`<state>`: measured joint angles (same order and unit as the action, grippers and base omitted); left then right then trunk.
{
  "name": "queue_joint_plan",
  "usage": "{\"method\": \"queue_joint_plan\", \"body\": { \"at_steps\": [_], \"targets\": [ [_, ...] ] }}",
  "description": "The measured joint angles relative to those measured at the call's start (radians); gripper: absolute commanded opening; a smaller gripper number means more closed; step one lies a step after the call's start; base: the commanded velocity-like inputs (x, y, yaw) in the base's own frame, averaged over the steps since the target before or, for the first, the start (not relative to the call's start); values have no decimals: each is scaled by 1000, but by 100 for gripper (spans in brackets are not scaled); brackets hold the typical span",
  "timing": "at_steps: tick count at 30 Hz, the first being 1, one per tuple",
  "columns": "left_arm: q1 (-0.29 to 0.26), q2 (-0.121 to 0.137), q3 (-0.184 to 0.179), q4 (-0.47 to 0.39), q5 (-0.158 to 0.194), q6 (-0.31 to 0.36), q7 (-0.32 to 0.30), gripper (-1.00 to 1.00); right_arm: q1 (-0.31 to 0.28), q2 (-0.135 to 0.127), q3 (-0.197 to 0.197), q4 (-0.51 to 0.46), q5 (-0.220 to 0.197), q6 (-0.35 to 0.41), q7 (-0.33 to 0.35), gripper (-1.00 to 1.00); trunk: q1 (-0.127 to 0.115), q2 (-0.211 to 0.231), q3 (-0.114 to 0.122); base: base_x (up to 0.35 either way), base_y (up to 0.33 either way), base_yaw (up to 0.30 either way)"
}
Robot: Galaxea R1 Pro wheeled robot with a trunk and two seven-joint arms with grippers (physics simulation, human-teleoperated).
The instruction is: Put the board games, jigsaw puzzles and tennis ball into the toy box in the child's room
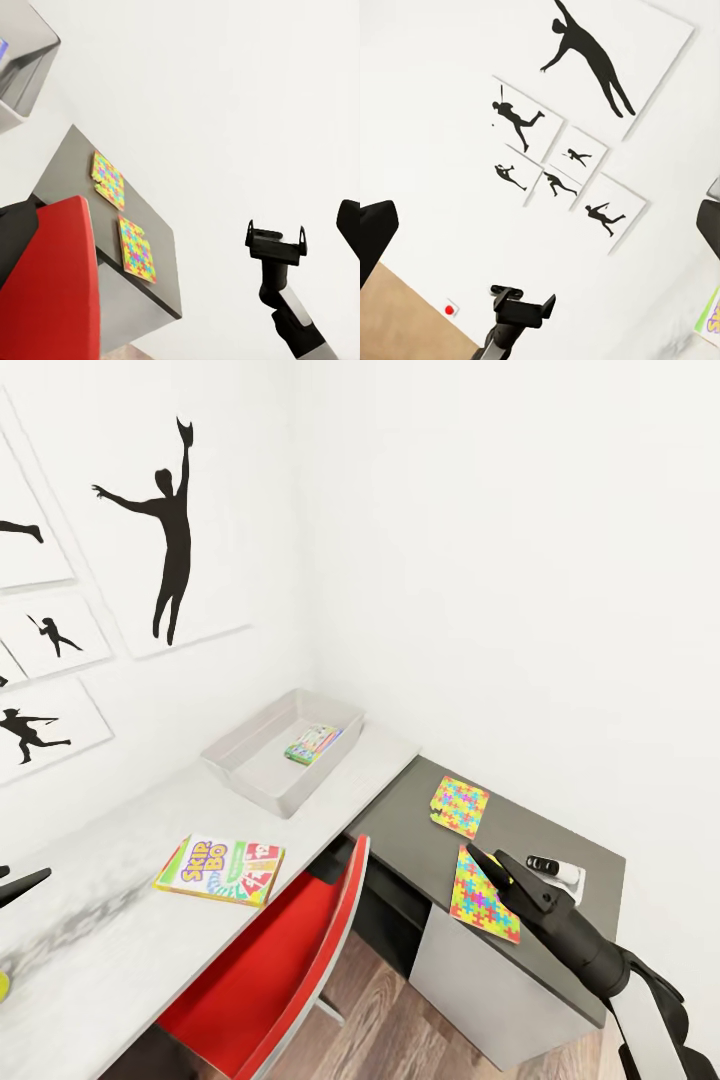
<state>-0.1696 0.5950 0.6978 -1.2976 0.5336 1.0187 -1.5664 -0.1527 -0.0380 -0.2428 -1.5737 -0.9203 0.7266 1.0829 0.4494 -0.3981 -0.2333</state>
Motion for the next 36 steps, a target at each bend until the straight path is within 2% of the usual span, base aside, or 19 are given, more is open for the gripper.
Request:
{"method": "queue_joint_plan", "body": {
  "at_steps": [13,36],
  "targets": [
    [0,0,1,0,-2,0,0,100,0,0,-3,0,0,-45,9,100,0,0,11,-174,0,-134],
    [0,4,3,2,-3,-2,0,100,0,-3,-3,0,2,-51,12,100,0,0,42,-10,0,-186]
  ]
}}
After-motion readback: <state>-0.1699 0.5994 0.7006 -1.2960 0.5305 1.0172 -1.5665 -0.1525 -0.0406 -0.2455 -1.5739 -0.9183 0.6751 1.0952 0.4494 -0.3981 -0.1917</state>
